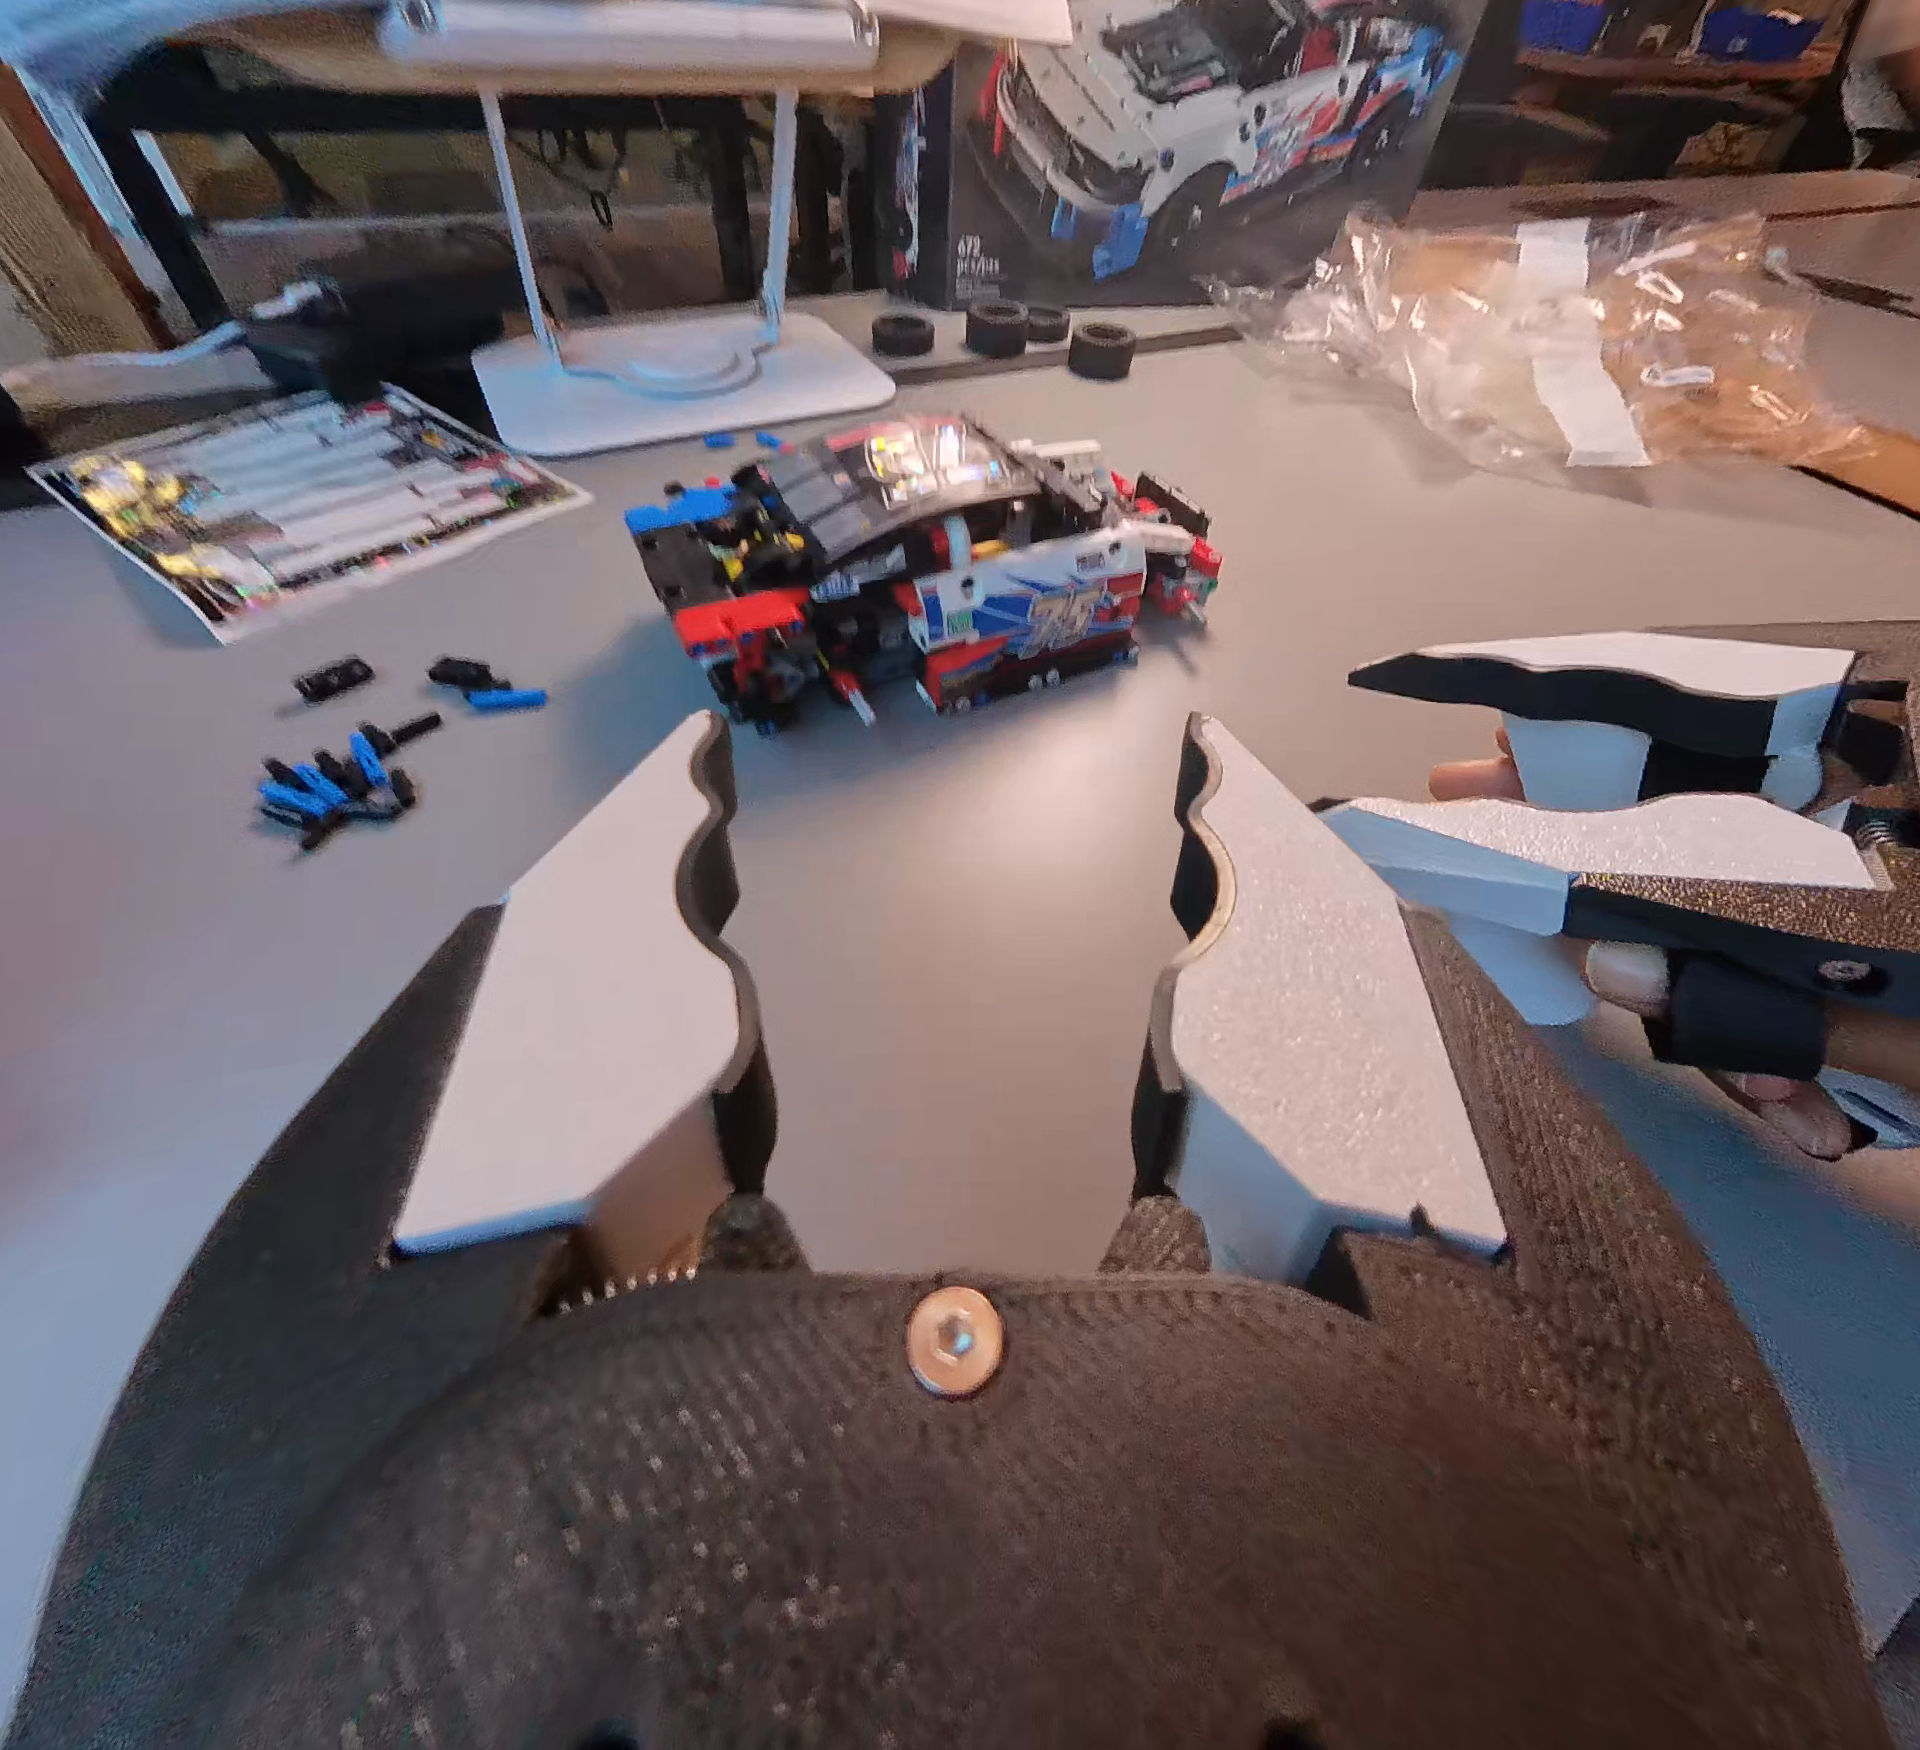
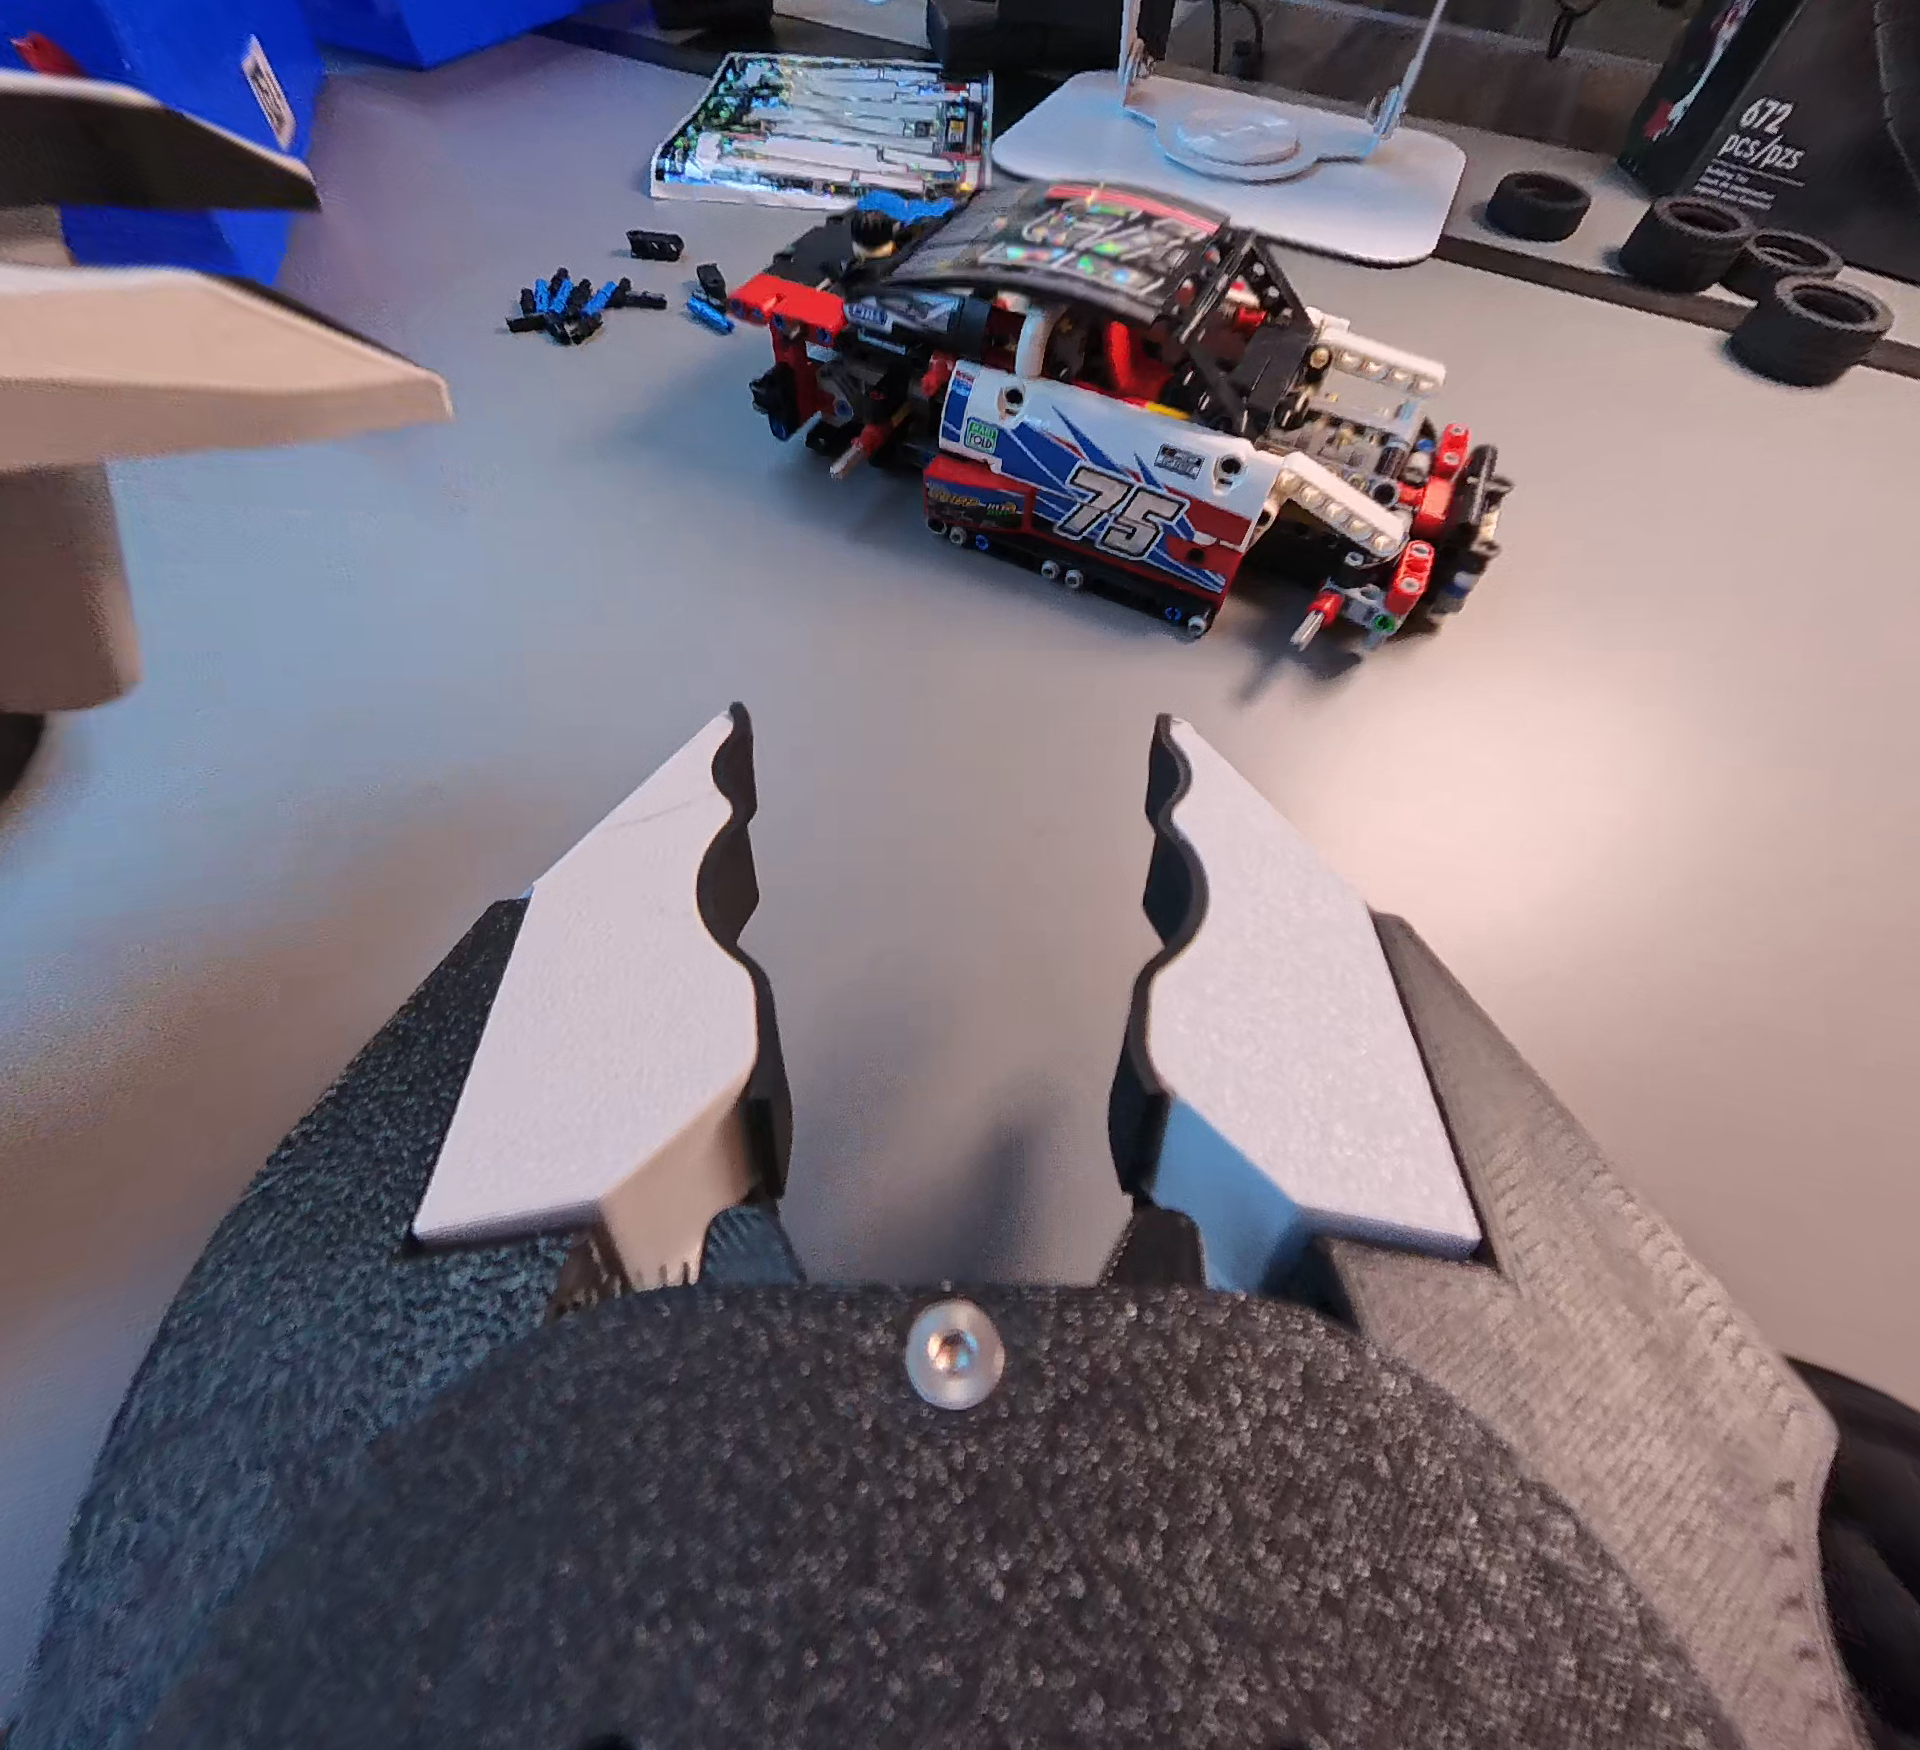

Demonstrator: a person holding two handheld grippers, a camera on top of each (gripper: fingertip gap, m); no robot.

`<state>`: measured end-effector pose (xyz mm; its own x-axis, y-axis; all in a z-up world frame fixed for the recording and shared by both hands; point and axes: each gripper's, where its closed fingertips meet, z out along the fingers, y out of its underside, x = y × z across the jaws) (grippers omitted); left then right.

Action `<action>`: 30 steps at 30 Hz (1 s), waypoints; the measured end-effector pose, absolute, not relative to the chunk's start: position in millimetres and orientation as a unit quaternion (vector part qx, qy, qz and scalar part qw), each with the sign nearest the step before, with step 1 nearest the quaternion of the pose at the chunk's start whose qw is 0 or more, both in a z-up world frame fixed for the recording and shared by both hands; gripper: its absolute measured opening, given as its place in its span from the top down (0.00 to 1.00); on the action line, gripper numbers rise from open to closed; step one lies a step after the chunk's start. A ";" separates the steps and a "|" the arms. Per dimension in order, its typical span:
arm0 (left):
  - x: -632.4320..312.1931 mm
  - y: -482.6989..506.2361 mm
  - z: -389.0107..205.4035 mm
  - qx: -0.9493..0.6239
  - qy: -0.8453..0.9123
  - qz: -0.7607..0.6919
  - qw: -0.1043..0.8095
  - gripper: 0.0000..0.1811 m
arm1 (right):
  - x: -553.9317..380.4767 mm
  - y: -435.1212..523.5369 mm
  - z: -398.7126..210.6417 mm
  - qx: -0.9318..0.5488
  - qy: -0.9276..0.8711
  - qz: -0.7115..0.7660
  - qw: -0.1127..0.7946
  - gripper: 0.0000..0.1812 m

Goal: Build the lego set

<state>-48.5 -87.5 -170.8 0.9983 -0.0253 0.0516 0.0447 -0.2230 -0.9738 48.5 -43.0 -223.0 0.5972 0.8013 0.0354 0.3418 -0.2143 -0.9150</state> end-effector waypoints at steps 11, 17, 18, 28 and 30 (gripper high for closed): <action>-127.3 -5.2 -74.2 -0.711 0.053 0.056 0.699 0.54 | 27.9 62.2 -75.9 -0.611 -0.402 0.230 0.642 0.62; -174.7 52.9 -95.0 -0.700 0.011 0.054 0.712 0.61 | -4.1 148.0 -45.8 -0.596 -0.400 0.213 0.663 0.68; -178.6 58.0 -98.5 -0.697 0.006 0.053 0.716 0.62 | -8.1 164.7 -46.7 -0.599 -0.403 0.204 0.662 0.69; -200.1 80.3 -128.8 -0.693 -0.015 0.053 0.719 0.67 | -76.5 263.9 -27.0 -0.553 -0.421 0.191 0.693 0.80; -203.0 79.3 -139.7 -0.699 -0.023 0.050 0.713 0.68 | -99.1 270.4 -10.1 -0.536 -0.422 0.208 0.701 0.83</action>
<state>-203.0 79.3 -139.7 0.9939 0.1033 -0.0375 -0.0396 0.0178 -0.9991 -99.1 270.4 -10.1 0.5580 0.7438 0.3680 0.1603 0.3386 -0.9272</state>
